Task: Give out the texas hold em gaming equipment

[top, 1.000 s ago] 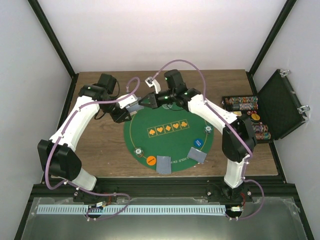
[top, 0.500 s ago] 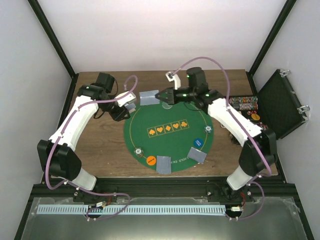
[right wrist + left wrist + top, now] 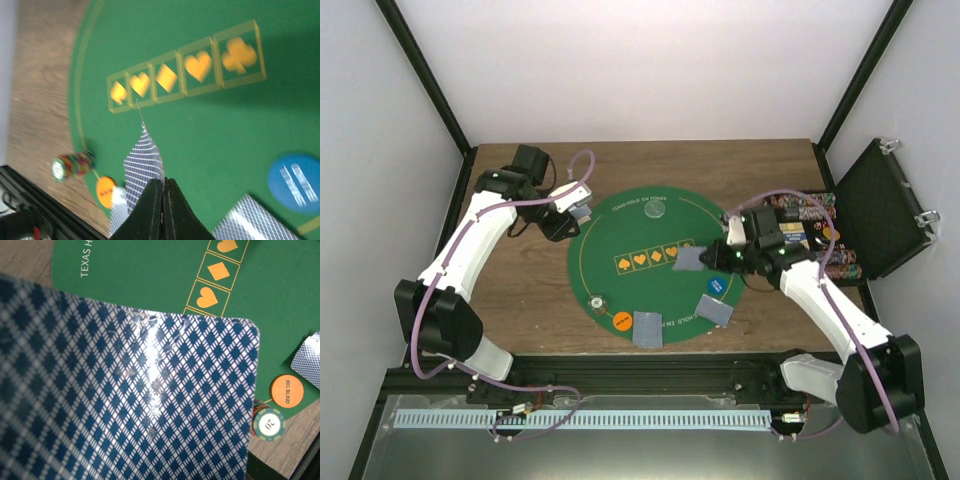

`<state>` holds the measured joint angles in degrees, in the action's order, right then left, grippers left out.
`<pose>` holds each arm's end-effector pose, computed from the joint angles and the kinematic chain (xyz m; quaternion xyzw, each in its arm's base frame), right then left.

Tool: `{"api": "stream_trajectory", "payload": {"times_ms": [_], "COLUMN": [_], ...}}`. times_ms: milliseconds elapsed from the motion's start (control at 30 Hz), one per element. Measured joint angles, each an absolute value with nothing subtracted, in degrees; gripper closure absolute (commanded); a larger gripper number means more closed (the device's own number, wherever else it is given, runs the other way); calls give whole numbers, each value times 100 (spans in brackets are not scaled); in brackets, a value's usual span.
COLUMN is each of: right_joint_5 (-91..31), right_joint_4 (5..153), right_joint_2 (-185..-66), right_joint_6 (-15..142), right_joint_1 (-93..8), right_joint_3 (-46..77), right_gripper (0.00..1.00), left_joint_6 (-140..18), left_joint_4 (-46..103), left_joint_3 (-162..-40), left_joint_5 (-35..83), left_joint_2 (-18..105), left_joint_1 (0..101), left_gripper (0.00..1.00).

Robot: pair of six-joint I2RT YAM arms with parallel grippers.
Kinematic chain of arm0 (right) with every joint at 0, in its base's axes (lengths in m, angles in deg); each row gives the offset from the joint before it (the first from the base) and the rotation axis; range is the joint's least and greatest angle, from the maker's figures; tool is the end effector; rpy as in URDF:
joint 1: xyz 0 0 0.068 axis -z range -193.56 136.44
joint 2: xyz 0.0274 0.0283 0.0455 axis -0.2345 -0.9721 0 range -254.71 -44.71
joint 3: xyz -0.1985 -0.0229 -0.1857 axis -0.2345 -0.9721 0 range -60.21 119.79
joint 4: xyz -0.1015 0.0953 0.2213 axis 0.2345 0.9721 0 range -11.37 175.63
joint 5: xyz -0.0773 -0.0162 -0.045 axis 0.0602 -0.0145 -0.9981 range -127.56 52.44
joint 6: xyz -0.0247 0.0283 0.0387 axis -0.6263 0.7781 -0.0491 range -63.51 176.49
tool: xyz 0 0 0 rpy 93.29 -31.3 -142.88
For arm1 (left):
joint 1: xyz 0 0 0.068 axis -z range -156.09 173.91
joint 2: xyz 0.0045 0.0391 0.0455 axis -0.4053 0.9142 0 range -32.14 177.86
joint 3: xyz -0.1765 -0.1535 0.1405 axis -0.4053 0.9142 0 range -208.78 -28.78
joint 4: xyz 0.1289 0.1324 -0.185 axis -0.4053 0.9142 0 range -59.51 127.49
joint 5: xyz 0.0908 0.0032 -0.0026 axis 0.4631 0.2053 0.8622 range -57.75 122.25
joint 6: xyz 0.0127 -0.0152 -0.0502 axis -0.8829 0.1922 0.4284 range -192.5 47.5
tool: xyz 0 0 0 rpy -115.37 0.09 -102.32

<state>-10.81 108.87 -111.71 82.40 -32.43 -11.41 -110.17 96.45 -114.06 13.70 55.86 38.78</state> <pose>0.2204 0.0924 0.2578 -0.0261 0.9129 0.3314 0.2368 0.2846 -0.0873 0.3252 0.4560 0.8565 -0.1191 0.2103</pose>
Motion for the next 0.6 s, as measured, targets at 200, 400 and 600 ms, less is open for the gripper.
{"api": "stream_trajectory", "payload": {"times_ms": [200,400,600], "right_joint_5": [-1352,-1527,-1678], "right_joint_4": [11265,11329,11372], "right_joint_2": [-10484,-10231,-10050], "right_joint_6": [8688,9040,9193], "right_joint_1": [-3187,-3141,-3136], "right_joint_3": [-2328,-2772,-2958], "right_gripper": [99,99,99], "left_joint_6": [-11017,-11019,-11019], "left_joint_4": [9619,9616,9616], "left_joint_3": [-11406,-11406,-11406], "left_joint_5": [1379,1379,1379], "left_joint_2": [5586,5586,5586], "left_joint_1": [3878,3878,3878], "left_gripper": [57,56,56]}}
